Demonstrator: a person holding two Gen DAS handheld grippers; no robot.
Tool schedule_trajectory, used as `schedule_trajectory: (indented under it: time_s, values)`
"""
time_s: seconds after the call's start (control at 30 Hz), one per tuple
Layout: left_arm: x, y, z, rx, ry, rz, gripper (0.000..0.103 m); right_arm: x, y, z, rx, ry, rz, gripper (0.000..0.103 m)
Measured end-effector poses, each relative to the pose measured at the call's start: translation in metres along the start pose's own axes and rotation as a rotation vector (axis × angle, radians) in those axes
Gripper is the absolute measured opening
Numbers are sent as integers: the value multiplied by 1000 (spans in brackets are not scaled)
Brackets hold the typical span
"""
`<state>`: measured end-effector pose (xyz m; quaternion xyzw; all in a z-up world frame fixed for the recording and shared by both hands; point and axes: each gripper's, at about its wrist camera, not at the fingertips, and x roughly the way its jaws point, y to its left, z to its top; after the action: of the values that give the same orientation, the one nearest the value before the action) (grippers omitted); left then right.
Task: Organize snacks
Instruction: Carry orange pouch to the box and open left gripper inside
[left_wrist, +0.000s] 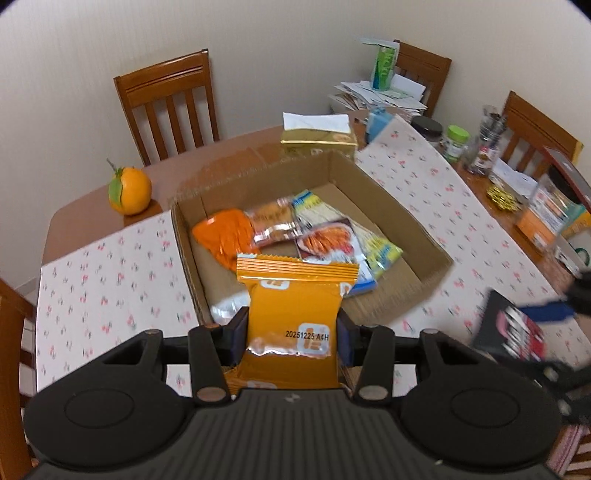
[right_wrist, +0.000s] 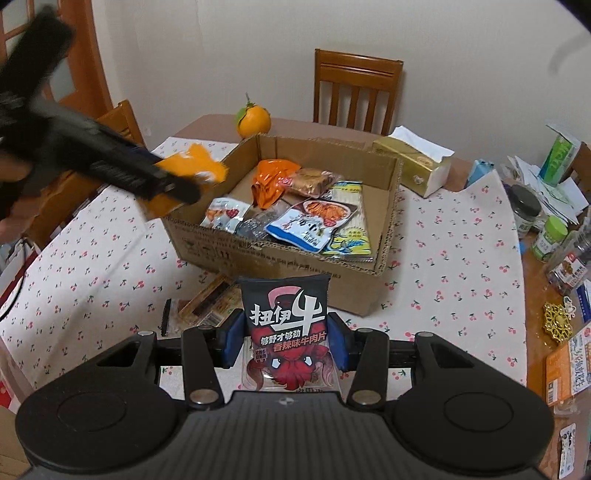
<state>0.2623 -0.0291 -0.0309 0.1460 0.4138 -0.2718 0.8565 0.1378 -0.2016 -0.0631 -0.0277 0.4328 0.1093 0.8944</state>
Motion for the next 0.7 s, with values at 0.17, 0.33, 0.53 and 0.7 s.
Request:
schedule_trajectory:
  time_s: [0.17,0.33,0.53,0.7]
  values:
    - [33,15,20,-39,9,24,45,-7,-5,0,29,-13,-28,52]
    - [50,25,30,-74,-1,49,46,-12,-10,-1,71,-27,-49,52]
    - [55,26,35,-96,-86,136,95,-13,-11,0,84,-30,-64,52]
    - [43,30,27,-132,-91,119,95,-12,-8,2,78,-32,-65,52]
